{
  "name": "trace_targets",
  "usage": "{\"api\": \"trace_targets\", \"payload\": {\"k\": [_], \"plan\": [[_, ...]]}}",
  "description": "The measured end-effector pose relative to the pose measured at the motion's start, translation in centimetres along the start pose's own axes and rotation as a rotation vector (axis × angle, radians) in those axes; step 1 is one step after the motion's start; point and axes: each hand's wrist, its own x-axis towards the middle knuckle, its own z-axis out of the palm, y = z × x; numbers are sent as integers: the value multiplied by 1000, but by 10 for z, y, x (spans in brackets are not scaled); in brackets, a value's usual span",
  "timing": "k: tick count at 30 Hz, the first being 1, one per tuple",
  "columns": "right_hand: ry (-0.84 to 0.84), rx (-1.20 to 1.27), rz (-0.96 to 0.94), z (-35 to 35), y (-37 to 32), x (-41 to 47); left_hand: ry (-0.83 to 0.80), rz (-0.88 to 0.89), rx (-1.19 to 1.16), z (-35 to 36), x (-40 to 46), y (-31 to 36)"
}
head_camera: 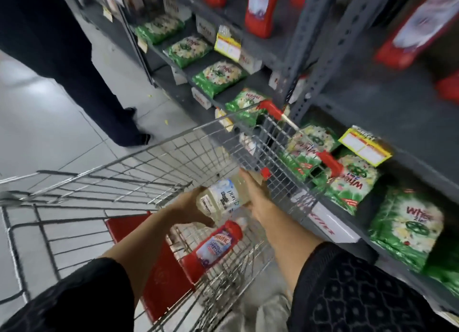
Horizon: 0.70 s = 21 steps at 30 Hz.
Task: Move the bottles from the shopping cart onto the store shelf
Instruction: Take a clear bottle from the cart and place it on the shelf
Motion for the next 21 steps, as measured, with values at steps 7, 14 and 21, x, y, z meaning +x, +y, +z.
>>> {"api": "trace_targets", "payload": {"k": [7,14,21], "plan": [[125,71,-465,-89,-96,-87,44,308,93,-10,-12,130],[527,-160,-747,-219,-161,-151,154,679,143,22,-32,278],[772,-100,-869,-358,-212,-192,214,733,22,84,-32,435]]}}
